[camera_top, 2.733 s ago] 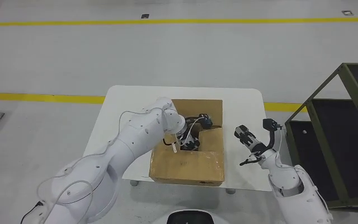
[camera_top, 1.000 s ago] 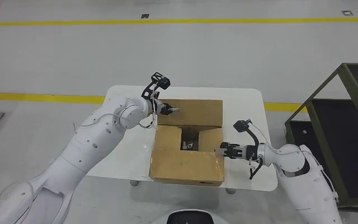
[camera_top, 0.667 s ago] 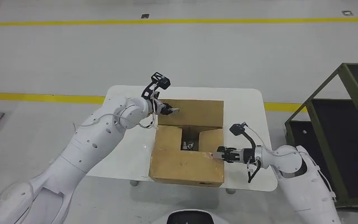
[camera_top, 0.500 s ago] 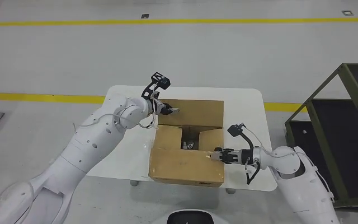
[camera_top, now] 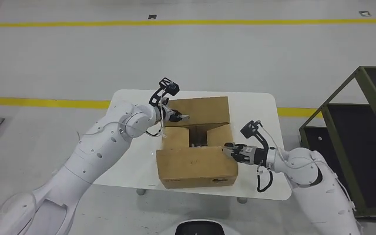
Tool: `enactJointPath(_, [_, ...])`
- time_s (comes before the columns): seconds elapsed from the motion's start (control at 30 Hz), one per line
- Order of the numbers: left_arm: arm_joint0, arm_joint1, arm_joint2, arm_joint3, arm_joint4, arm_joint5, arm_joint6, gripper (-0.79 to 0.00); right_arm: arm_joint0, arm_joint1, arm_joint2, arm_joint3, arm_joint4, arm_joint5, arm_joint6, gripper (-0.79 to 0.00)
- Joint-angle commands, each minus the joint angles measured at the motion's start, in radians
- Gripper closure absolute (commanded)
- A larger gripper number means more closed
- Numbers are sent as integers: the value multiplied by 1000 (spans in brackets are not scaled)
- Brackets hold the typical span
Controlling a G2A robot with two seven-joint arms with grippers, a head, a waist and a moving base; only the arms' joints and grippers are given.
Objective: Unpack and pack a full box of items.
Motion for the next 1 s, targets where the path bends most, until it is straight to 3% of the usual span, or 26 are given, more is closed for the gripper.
enactJointPath(0.0, [6,3,-12,-7,4,-14,-6,-785,5,1,0,-10,-82,-16,-58,0])
enactJointPath(0.33, [43,19,-51,-37,2,-202,-87,-785,-3,6,-14,-51,-300,-85,-233,0])
enactJointPath(0.53, [54,21,-67,-34,-75,-303,-146,-785,-25,11,-12,-69,-339,-86,-253,0])
enactJointPath(0.7, [51,23,-117,-21,-189,-326,-144,-785,-37,14,-9,-78,-349,-72,-260,0])
enactJointPath(0.83, [44,27,-121,-24,-271,-398,-256,-785,-38,16,-11,-78,-369,-64,-265,0])
enactJointPath(0.97, [28,22,-98,-24,-344,-364,-401,-785,-38,17,-17,-79,-382,-64,-275,0])
